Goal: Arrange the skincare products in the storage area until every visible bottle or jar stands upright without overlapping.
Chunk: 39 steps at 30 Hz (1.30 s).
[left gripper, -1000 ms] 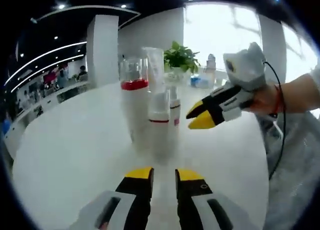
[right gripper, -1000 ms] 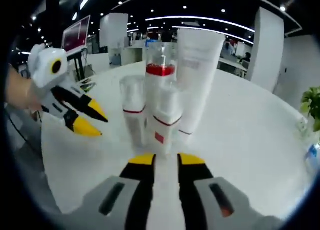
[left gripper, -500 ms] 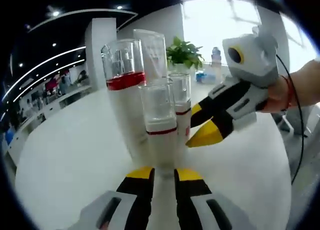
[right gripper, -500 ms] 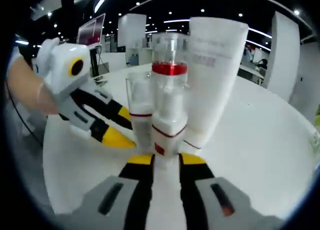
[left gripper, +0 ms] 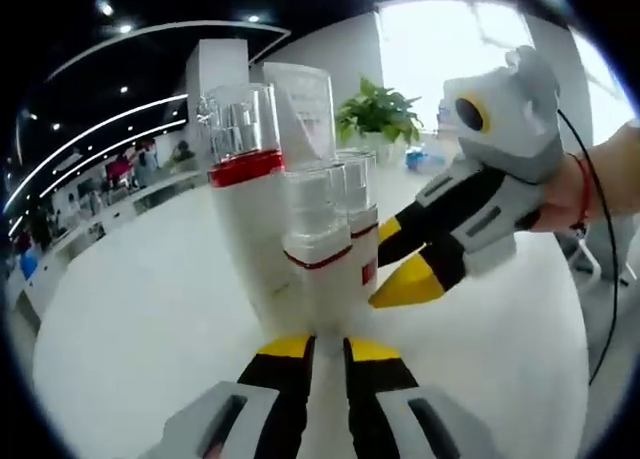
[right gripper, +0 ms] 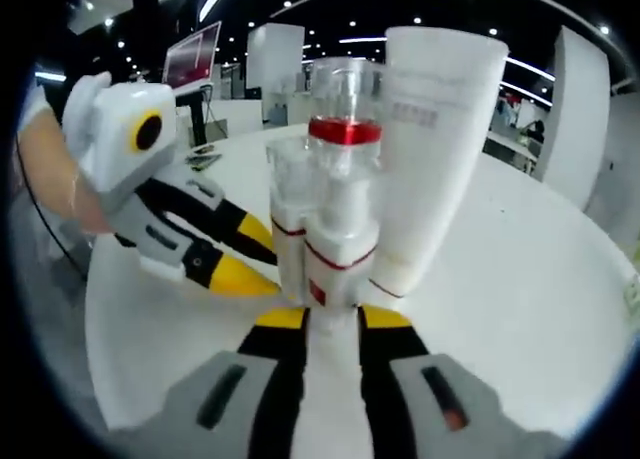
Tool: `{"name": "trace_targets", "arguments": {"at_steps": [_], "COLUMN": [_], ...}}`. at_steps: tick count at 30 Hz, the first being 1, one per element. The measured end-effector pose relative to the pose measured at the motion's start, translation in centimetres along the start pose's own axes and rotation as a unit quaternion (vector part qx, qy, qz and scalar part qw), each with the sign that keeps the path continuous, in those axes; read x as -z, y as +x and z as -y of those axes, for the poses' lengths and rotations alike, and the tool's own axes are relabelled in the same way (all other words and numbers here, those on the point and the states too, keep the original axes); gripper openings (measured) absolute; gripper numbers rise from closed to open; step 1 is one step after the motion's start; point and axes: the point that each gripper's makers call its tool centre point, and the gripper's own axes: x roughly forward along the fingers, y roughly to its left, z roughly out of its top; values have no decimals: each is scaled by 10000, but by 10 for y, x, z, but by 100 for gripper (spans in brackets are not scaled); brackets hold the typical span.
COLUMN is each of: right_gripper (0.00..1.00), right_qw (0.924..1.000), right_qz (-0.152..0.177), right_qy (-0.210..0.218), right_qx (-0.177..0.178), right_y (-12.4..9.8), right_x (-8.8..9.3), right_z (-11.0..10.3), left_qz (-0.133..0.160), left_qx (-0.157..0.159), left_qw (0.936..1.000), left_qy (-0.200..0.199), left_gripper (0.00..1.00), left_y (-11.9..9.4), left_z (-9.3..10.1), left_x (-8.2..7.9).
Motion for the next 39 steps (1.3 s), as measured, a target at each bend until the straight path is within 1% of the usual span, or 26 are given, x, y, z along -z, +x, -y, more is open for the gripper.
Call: {"name": "trace_targets", "arguments": {"at_steps": [2, 6, 11, 19, 24, 30, 32, 34, 35, 37, 39], "right_gripper": [20, 20, 20, 20, 20, 20, 20, 20, 20, 20, 20], "right_qw": [10000, 10000, 9999, 9997, 9998, 9999, 9999, 9999, 9998, 9999, 9994], "right_qz": [26, -30, -52, -109, -112, -126, -145, -156, -150, -43, 173], "right_qy": [27, -68, -101, -189, -155, -110, -78, -42, -24, 93, 279], "right_qx": [-25, -55, -27, -68, -67, -40, -10, 55, 88, 95, 135], "right_y": [-1, -1, -1, -1, -2, -4, -6, -10, -13, -21, -32], "right_x": [0, 2, 2, 3, 3, 4, 6, 8, 9, 7, 0], "right_z": [0, 1, 7, 8, 6, 5, 4, 2, 2, 1, -3], "left_qz": [32, 13, -35, -39, -102, -40, -109, -179, -192, -171, -166], "left_qx": [-81, -74, -143, -223, -285, -278, -317, -314, -325, -317, -253], "left_qw": [9999, 10000, 9999, 9997, 9995, 9996, 9994, 9991, 9990, 9992, 9995], "left_qy": [69, -14, 22, 44, 81, -11, -76, -225, -225, -168, -70], "left_gripper": [13, 13, 13, 13, 13, 13, 15, 17, 18, 19, 21], "left_y": [0, 2, 4, 6, 8, 10, 8, 1, -3, -16, -31], "left_z": [-2, -4, -6, -8, -7, -5, -8, -10, -11, -13, -16], "left_x": [-1, -1, 1, 1, 5, 2, 4, 5, 4, -1, -7]}}
